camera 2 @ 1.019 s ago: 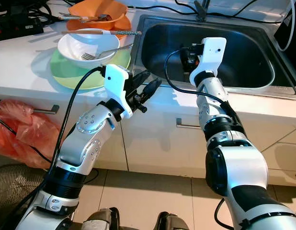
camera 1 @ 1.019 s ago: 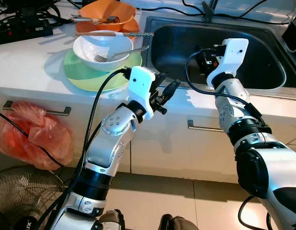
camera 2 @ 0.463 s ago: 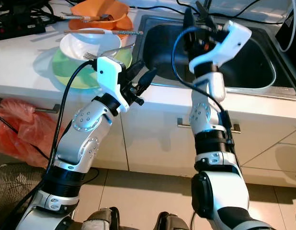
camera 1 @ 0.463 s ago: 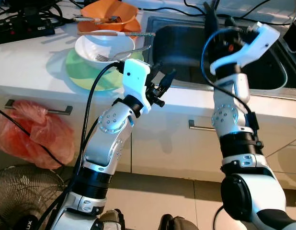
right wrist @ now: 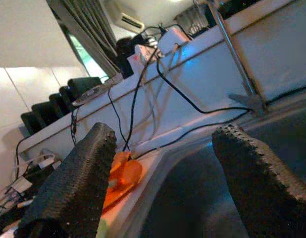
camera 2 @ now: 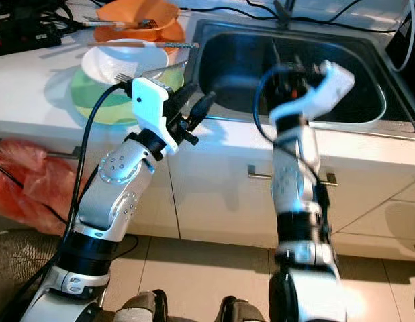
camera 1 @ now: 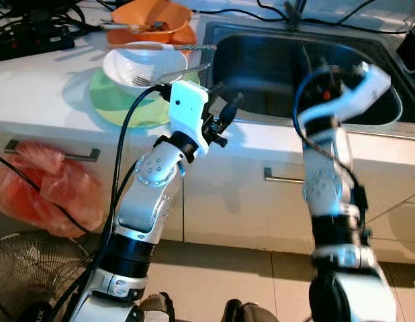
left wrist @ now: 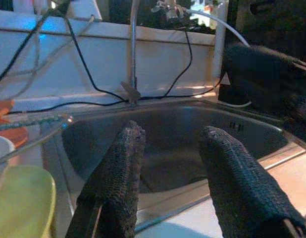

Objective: Kitchen organization

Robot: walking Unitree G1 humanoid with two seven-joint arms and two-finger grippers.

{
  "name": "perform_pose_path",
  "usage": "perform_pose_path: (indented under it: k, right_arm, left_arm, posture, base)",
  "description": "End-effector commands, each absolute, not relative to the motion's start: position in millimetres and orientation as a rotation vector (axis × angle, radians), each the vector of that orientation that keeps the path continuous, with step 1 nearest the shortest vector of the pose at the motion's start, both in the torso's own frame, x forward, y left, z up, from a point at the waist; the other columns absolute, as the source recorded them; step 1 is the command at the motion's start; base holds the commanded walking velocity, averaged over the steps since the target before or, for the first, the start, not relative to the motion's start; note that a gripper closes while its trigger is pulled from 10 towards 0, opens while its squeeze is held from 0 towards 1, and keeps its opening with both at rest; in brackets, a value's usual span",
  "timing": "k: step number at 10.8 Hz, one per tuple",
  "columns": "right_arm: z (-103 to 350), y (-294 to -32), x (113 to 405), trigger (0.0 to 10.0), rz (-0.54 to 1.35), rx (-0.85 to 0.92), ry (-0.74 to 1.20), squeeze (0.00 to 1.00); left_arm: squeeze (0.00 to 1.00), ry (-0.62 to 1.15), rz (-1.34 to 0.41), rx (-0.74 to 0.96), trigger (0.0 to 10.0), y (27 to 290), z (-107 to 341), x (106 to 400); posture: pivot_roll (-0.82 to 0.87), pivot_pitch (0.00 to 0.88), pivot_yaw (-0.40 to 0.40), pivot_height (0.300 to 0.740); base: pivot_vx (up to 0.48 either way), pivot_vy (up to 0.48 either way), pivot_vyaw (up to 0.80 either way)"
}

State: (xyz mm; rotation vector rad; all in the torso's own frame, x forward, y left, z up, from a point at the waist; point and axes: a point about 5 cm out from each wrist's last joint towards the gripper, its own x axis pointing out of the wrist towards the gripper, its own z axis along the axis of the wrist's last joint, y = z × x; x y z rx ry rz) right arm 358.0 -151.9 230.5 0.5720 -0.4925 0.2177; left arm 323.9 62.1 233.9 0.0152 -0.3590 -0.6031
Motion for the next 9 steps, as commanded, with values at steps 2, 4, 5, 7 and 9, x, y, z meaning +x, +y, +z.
perform_pose_path:
  k: [2, 4, 5, 7, 9]
  right_arm:
    - [230.5, -156.7, 346.4, 10.0, 0.221, 0.6, -0.501, 0.0]
    - [216.9, -151.7, 337.9, 10.0, 0.242, 0.651, -0.45, 0.0]
    - [210.2, -149.0, 336.6, 10.0, 0.24, 0.672, -0.428, 0.0]
    - [196.0, -142.1, 331.0, 10.0, 0.247, 0.702, -0.375, 0.0]
    - [193.0, -139.6, 330.2, 10.0, 0.252, 0.713, -0.354, 0.0]
  left_arm:
    - [0.0, -0.4, -0.583, 0.037, 10.0, 64.2, 240.3, 324.8]
    - [0.0, -0.45, -0.529, 0.109, 10.0, 69.6, 247.0, 326.3]
    - [0.0, -0.465, -0.514, 0.137, 10.0, 71.0, 249.4, 326.7]
    - [0.0, -0.501, -0.467, 0.195, 10.0, 78.0, 255.0, 327.1]
    - [0.0, -0.513, -0.431, 0.301, 10.0, 80.9, 256.3, 330.8]
  posture:
    - [0.13, 0.17, -0.051, 0.74]
    - [0.12, 0.166, -0.048, 0.74]
    - [0.12, 0.165, -0.048, 0.74]
    - [0.12, 0.16, -0.046, 0.74]
    - [0.13, 0.156, -0.048, 0.74]
  base:
    - [0.0, 0.0, 0.0]
    - [0.0, 0.0, 0.0]
    - [0.0, 0.0, 0.0]
    - [0.0, 0.0, 0.0]
    - [0.0, 0.0, 0.0]
